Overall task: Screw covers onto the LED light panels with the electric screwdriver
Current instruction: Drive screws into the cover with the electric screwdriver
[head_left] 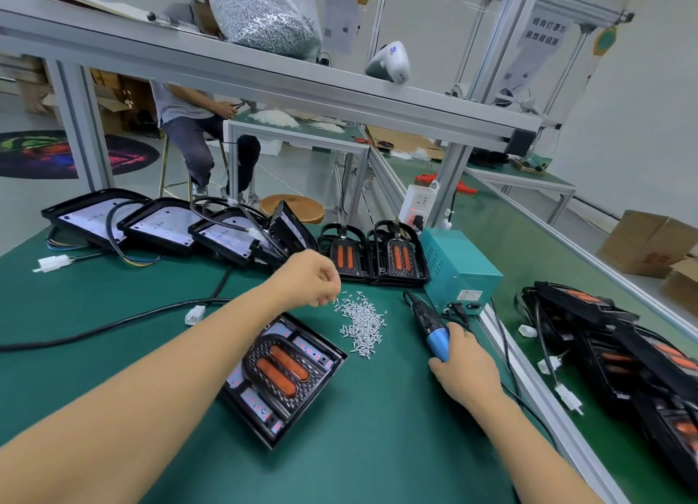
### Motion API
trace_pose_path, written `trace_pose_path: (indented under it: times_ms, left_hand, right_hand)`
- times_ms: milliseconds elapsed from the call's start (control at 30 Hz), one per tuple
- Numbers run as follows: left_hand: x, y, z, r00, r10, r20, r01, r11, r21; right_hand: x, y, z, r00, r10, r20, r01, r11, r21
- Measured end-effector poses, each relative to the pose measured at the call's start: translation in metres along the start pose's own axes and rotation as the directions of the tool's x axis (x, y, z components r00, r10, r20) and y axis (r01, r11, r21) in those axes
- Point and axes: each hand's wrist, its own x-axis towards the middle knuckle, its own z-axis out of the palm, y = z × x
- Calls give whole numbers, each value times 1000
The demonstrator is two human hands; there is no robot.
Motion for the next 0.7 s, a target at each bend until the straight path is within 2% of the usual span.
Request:
trace_pose_path:
  times_ms: [67,167,300,433,533,633,700]
  left_hand:
    - [-11,-2,-5,999,-4,-50,-7,974,-228]
    - [-35,-7,-11,993,-48,-103,-9,871,-491]
    - [-67,-16,-21,980,-140,-142,4,727,-687]
    - [-93,-25,-29,970,-192,-150,7,638,-770]
    - [-106,-31,-26,960,-230,-161,14,612,-791]
    - [-115,-33,-19,952,-252,-172,20,614,-789]
    - [-120,-31,-13,955,-249,-161,23,605,-796]
  right_hand:
    - [4,-2,-3,998,45,51,-46,999,15]
    - [13,-3,-10,978,120,169,-138,986,97]
    - [22,1,-16,959,148,243,-233,898,373]
    - [18,2,-31,948,125,294,-307,615,726]
    - [6,-11,-54,947,6,322,-302,357,884]
    - [-9,-28,-78,964,-158,213,-211,27,977]
    - [-21,-41,-90,970,-214,118,-151,-146,978]
